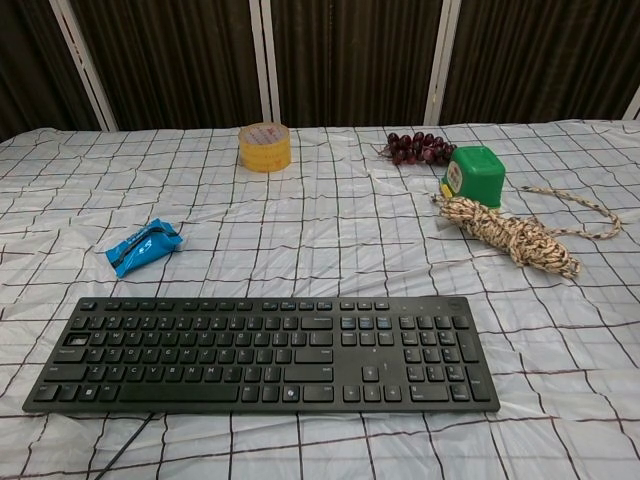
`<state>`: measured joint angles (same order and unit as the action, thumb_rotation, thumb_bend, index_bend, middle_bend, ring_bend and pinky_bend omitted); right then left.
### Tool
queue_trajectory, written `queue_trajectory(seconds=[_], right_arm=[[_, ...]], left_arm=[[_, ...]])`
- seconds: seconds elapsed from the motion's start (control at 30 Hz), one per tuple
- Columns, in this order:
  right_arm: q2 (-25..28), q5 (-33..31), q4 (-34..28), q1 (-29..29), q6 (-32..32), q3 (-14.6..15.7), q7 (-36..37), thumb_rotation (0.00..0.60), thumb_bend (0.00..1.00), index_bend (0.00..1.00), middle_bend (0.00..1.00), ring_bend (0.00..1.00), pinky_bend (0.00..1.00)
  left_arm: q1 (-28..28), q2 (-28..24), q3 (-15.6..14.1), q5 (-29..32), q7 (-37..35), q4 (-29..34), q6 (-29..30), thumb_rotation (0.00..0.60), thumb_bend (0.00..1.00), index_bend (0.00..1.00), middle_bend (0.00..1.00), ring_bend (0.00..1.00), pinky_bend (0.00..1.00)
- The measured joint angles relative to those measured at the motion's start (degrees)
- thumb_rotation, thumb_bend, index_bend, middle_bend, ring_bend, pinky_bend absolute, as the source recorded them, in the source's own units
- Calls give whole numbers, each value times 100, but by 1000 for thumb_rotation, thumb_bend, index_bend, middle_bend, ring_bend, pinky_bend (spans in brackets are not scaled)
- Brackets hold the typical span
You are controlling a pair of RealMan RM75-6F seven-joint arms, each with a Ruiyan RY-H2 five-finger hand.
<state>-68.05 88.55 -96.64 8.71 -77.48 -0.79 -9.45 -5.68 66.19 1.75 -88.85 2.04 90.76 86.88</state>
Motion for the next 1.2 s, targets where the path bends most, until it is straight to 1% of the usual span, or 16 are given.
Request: queue_trajectory(seconds=[0.07, 0.1, 0.17, 0.27, 0.37, 0.57, 0.73, 0.83, 0.97, 1.1, 1.2], right_arm=[[68, 67, -85, 134, 202, 11, 106, 600, 124, 0, 421, 408, 438], [94, 74, -138, 200, 304, 5, 158, 600, 126, 0, 503, 489, 505], [142, 33, -267, 376, 579, -39, 239, 600, 131, 0, 663, 641, 610], [157, -78, -409, 688, 1049, -130, 229, 600, 155, 0, 766, 746, 681], [146, -126, -483, 1023, 1514, -187, 132, 600, 212, 2, 812, 793, 714], [-10, -219, -512, 1585, 2316, -191, -209, 600, 324, 9, 844, 842, 750], [-178, -541, -605, 1794, 2672, -178, -674, 600, 390, 27, 893, 891, 794], [-244, -888, -726, 1925, 2888, -175, -1032, 600, 423, 38, 924, 918, 818], [-348, -1543, -926, 2126, 3071, -176, -1630, 600, 479, 39, 934, 925, 821], [-519, -2169, -1075, 2348, 3136, -164, -2167, 600, 506, 40, 937, 926, 822], [-682, -2449, -1109, 2476, 3130, -142, -2394, 600, 521, 40, 938, 929, 822]], left_arm=[[3, 3, 5, 9, -4, -8, 4, 600, 123, 0, 0, 0, 0], [3, 4, 6, 16, -2, -11, 1, 600, 123, 0, 0, 0, 0], [3, 3, 7, 27, 9, -9, -9, 600, 123, 0, 0, 0, 0], [8, 6, 12, 31, 11, -14, 5, 600, 123, 0, 0, 0, 0], [10, 3, 17, 52, -3, -11, -5, 600, 123, 0, 0, 0, 0], [8, 1, 21, 57, -9, -19, -8, 600, 122, 0, 0, 0, 0], [5, -2, 24, 71, -13, -19, -24, 600, 122, 0, 0, 0, 0], [2, -4, 24, 78, -16, -20, -34, 600, 122, 0, 0, 0, 0], [2, -8, 27, 88, -9, -11, -40, 600, 123, 0, 0, 0, 0], [2, -10, 29, 90, -15, -7, -39, 600, 123, 0, 0, 0, 0], [2, -14, 31, 97, -24, -5, -44, 600, 123, 0, 0, 0, 0]])
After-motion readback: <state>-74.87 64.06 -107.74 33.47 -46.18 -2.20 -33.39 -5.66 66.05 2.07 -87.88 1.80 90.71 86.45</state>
